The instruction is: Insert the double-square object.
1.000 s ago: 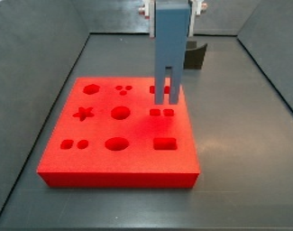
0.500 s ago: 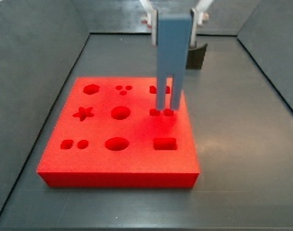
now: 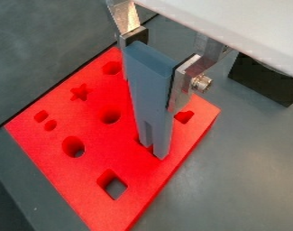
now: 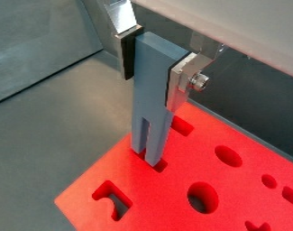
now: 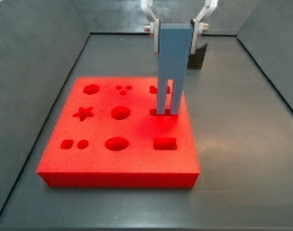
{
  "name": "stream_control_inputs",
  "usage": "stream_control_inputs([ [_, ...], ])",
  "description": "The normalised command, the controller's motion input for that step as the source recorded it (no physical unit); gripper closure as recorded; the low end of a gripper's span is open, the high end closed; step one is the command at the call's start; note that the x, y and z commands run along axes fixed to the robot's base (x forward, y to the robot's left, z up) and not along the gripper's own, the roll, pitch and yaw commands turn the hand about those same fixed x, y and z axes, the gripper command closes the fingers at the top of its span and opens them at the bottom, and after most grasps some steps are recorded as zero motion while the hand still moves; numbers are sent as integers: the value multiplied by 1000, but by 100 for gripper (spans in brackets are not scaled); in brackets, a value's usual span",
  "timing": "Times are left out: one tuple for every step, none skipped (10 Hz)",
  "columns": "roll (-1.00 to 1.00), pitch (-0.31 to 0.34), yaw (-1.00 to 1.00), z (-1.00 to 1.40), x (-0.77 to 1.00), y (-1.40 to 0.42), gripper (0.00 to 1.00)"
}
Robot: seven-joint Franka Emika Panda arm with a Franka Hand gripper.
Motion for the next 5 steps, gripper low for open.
stream_control_inputs([
  [6, -40, -3, 0, -209, 0, 100],
  [0, -21, 0, -31, -89, -26, 100],
  [-41, -14, 31, -103, -89, -6, 100],
  [-36, -9, 31, -80, -54, 0, 100],
  [-13, 0, 0, -34, 0, 0, 100],
])
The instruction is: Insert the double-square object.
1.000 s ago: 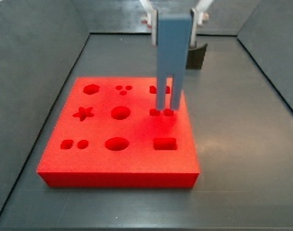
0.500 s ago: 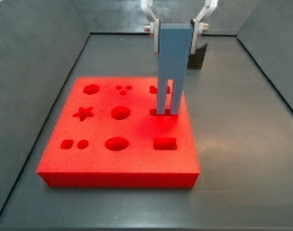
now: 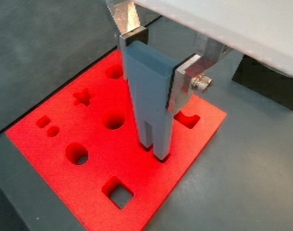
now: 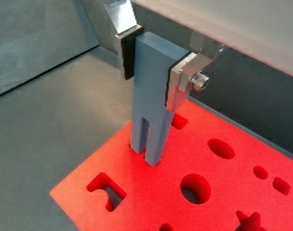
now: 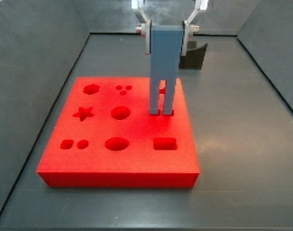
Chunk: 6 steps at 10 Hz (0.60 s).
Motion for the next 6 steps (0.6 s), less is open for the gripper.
stream_control_inputs([
  [0, 0, 46, -60, 0, 0, 100],
  [14, 0, 77, -51, 0, 0, 100],
  [50, 0, 86, -49, 23, -40, 100],
  [33, 0, 11, -51, 100, -40, 100],
  [23, 0, 0, -31, 106, -40, 100],
  [40, 0, 0, -37, 97, -46, 100],
])
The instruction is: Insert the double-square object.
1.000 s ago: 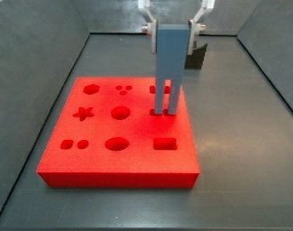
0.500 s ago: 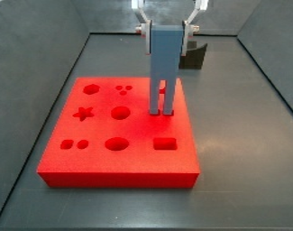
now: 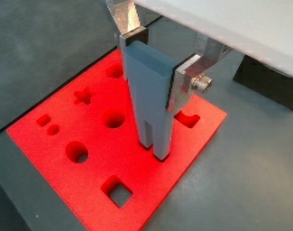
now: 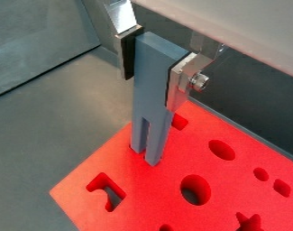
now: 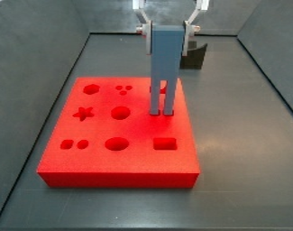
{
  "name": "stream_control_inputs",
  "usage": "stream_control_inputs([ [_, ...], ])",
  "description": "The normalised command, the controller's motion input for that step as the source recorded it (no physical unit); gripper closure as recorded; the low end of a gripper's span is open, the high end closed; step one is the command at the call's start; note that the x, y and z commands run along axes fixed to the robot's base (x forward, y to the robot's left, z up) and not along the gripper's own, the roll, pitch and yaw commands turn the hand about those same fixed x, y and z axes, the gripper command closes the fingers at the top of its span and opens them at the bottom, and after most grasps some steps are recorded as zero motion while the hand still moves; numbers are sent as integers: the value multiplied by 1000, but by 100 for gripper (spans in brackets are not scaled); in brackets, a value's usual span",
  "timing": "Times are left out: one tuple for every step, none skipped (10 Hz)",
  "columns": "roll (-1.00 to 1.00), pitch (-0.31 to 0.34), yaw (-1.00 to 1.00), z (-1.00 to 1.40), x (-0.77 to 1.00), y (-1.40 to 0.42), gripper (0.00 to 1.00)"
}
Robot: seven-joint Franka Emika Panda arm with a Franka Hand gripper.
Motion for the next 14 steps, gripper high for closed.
stream_control_inputs([
  [46, 0, 0, -60, 111, -54, 100],
  [51, 9, 0, -77, 169, -43, 100],
  [40, 4, 0, -74, 134, 0, 100],
  [43, 0, 0, -157, 91, 0, 100],
  [46, 0, 0, -351, 11, 29, 100],
  [-3, 0, 0, -549, 0, 111, 100],
  [-19, -43, 0, -714, -17, 114, 100],
  [0, -76, 0, -791, -31, 6, 100],
  [130, -111, 11, -811, -40, 0, 100],
  [163, -100, 69, -880, 0, 0, 100],
  [127, -109, 74, -951, 0, 0, 100],
  [74, -123, 63, -1000, -11, -14, 100],
  [21, -91, 77, -360, 0, -106, 100],
  [0, 0, 0, 0, 0, -14, 100],
])
